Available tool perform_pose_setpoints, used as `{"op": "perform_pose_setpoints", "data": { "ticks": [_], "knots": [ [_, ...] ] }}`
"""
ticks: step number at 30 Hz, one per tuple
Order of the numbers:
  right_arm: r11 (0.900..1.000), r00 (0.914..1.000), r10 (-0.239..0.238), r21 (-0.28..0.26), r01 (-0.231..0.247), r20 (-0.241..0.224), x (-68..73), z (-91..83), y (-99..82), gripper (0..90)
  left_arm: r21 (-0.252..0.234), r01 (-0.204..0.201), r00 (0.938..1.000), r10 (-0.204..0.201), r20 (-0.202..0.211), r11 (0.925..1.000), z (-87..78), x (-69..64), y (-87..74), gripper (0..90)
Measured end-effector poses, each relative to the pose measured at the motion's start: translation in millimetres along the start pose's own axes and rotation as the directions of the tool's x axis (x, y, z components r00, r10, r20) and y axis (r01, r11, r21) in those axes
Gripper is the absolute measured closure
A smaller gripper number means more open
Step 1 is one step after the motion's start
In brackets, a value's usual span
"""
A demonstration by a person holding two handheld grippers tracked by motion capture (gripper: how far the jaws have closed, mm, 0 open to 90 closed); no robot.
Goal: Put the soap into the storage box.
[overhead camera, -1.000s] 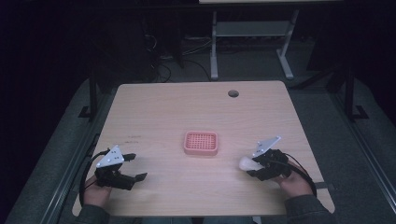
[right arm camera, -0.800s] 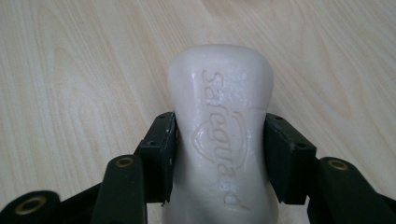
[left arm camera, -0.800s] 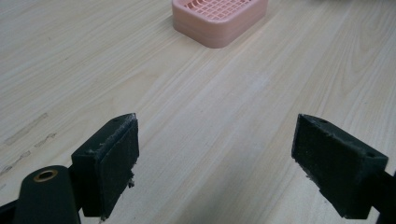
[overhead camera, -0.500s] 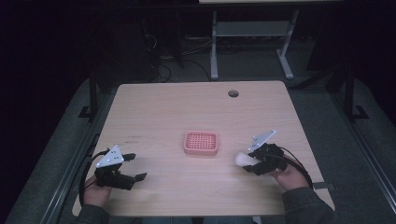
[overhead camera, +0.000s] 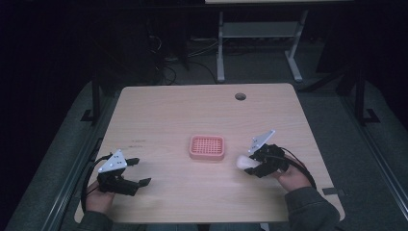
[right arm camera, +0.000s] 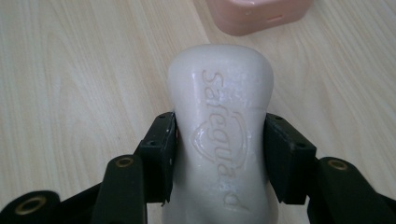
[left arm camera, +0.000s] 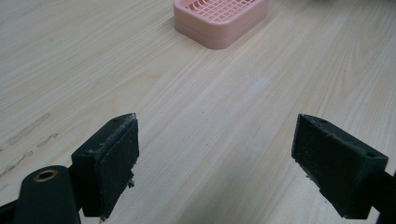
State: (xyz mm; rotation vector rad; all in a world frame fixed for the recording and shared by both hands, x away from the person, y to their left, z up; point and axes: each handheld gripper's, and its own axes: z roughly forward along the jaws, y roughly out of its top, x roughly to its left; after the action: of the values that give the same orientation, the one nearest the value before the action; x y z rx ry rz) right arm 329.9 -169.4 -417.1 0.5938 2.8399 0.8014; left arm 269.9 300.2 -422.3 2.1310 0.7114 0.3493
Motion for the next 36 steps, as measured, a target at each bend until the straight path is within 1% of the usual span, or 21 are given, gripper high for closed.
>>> {"op": "perform_pose_setpoints", "data": {
  "ticks": [1,2,5,6,9,14,17,18,19,21,22,24,29,32,34,36],
  "knots": [
    [1.0000,0.9999,0.004,-0.001,-0.004,-0.010,-0.1,0.4,0.7,48.3,0.000,0.000,1.0000,0.000,0.000,1.0000,0.0,0.1,0.0,14.8],
    [1.0000,0.9999,-0.004,-0.005,0.004,-0.012,-0.7,1.5,1.4,48.3,0.001,0.000,1.0000,0.000,0.000,1.0000,-0.1,0.1,0.0,14.8],
    [1.0000,0.9999,-0.009,0.004,0.009,-0.015,-1.3,4.4,3.0,48.3,0.001,-0.001,1.0000,0.001,0.000,1.0000,-0.1,0.1,0.0,14.8],
    [1.0000,0.9998,-0.001,0.010,0.001,-0.018,-1.1,4.9,3.7,48.3,0.001,-0.001,1.0000,0.001,0.000,1.0000,-0.1,0.1,0.0,14.8],
    [0.9999,0.9997,-0.007,0.009,0.008,-0.022,-2.3,6.5,5.4,48.3,0.001,-0.003,1.0000,0.003,-0.001,1.0000,-0.3,0.4,0.1,14.8],
    [0.9996,0.9995,-0.024,0.012,0.024,-0.020,-3.3,5.2,12.5,48.3,0.000,-0.004,1.0000,0.004,-0.001,1.0000,-0.3,0.3,0.1,14.8],
    [0.9995,0.9994,-0.025,0.017,0.025,-0.023,-3.3,4.8,16.9,48.3,0.000,-0.003,1.0000,0.003,-0.001,1.0000,-0.4,0.5,0.0,14.8],
    [0.9994,0.9992,-0.034,0.012,0.034,-0.021,-4.0,5.1,17.9,48.3,0.000,-0.004,1.0000,0.004,-0.001,1.0000,-0.6,0.6,0.0,14.8],
    [0.9995,0.9993,-0.029,0.012,0.029,-0.024,-4.1,5.3,18.8,48.4,-0.001,-0.004,1.0000,0.004,-0.001,1.0000,-0.6,0.6,0.0,14.8],
    [0.9990,0.9988,-0.041,0.019,0.042,-0.025,-4.6,6.8,20.9,48.3,-0.002,-0.003,1.0000,0.003,0.000,1.0000,-0.5,0.6,0.0,14.8],
    [0.9990,0.9989,-0.037,0.023,0.037,-0.028,-4.1,7.1,21.6,48.3,0.000,-0.004,1.0000,0.004,-0.001,1.0000,-0.5,0.6,0.0,14.8],
    [0.9987,0.9987,-0.043,0.027,0.044,-0.027,-4.7,8.0,23.6,48.3,0.000,-0.004,1.0000,0.004,0.000,1.0000,-0.6,0.6,0.1,14.8],
    [0.9984,0.9983,-0.050,0.023,0.051,-0.029,-6.3,8.1,28.2,48.4,0.006,-0.006,1.0000,0.006,0.000,1.0000,-1.1,0.6,0.4,14.8],
    [0.9980,0.9978,-0.058,0.025,0.059,-0.031,-7.1,7.8,32.2,48.4,0.002,-0.005,1.0000,0.005,0.000,1.0000,-0.8,0.6,0.2,14.8],
    [0.9979,0.9975,-0.062,0.014,0.063,-0.034,-8.0,8.0,34.5,48.4,0.002,-0.005,1.0000,0.005,-0.001,1.0000,-0.9,0.6,0.3,14.8],
    [0.9977,0.9973,-0.065,0.018,0.065,-0.034,-8.3,8.7,36.9,48.3,0.002,-0.005,1.0000,0.005,0.001,1.0000,-0.9,0.8,0.2,14.8]
  ]
}}
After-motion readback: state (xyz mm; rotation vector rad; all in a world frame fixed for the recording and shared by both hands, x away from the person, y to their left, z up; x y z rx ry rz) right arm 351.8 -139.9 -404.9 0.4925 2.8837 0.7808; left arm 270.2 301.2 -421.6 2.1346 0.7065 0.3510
